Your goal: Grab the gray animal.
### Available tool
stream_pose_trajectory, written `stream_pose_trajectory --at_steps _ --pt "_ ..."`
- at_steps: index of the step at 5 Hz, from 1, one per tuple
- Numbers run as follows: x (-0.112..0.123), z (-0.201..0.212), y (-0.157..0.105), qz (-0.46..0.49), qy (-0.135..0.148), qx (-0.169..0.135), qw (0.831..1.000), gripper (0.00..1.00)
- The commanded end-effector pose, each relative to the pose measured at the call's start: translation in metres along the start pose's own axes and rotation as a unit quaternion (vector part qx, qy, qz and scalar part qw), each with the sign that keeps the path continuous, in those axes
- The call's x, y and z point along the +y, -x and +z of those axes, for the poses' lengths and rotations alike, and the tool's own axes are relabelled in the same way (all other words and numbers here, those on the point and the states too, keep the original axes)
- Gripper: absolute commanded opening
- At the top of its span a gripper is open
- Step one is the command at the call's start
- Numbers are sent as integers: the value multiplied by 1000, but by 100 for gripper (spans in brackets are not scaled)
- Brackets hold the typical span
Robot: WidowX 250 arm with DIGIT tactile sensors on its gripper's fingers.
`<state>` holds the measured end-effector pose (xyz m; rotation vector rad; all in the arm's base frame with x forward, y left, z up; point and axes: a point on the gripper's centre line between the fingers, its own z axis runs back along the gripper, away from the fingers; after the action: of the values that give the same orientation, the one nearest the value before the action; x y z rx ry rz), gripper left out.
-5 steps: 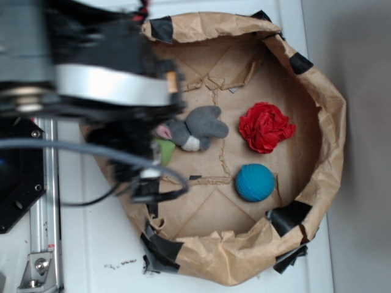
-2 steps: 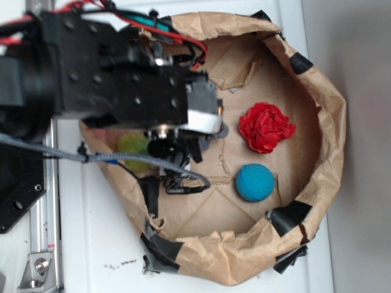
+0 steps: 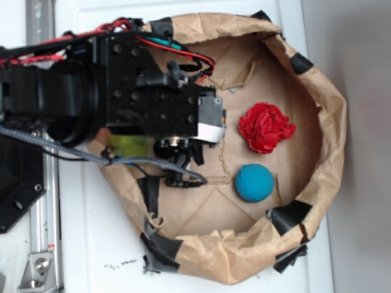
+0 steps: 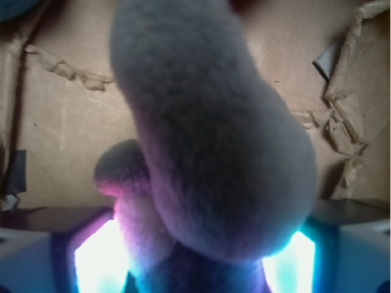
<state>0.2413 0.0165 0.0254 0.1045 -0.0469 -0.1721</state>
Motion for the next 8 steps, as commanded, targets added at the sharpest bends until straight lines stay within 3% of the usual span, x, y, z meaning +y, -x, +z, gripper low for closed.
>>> stream_pose_trajectory --at_steps 1,3,5,8 --pt "8 87 -26 -21 18 -41 999 0" --pt "-7 182 -34 59 14 -3 998 0" --pt "-13 167 -29 94 -1 4 996 0" --pt "-10 167 -26 103 5 0 995 0"
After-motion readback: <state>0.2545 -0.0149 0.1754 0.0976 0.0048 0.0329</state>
